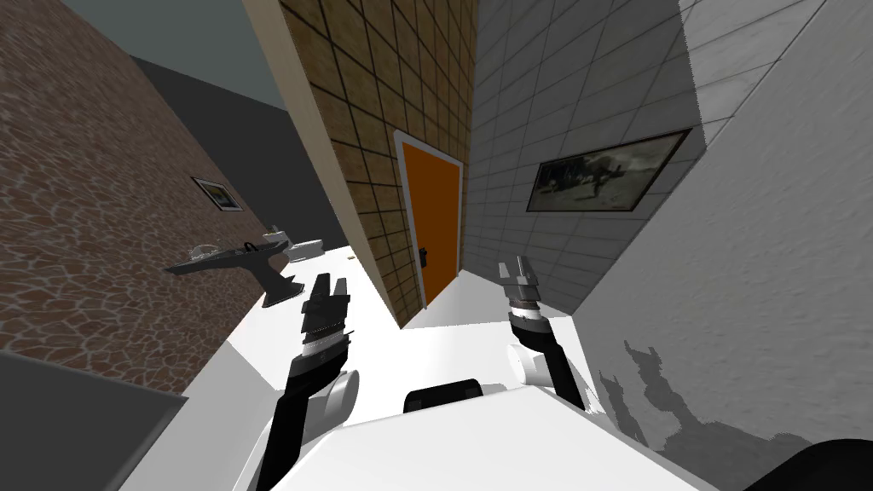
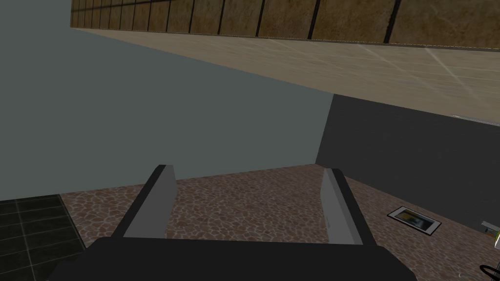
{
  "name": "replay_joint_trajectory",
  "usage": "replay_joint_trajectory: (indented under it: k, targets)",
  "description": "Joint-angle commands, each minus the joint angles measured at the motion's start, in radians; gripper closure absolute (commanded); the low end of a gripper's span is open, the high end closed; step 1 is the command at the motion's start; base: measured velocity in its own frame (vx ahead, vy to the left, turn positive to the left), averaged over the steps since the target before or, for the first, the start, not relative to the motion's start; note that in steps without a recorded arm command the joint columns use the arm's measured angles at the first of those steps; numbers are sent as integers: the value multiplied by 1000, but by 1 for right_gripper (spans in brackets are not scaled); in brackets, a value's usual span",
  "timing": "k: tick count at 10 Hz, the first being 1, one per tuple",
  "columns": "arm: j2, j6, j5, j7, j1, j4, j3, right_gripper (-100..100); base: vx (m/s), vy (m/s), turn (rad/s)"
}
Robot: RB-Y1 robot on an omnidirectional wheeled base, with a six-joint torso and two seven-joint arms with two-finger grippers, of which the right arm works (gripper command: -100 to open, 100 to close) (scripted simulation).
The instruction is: Pull the door open
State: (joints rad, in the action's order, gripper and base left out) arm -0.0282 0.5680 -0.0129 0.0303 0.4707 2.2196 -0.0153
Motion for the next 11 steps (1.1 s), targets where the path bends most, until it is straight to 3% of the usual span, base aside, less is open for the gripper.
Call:
replay_joint_trajectory:
  k: [1,11]
  targets:
    - [12,0,33,-17,-4,-19,-2,-100,80,-4,76]
    - [58,3,223,-119,-27,-127,-15,-100,112,-19,82]
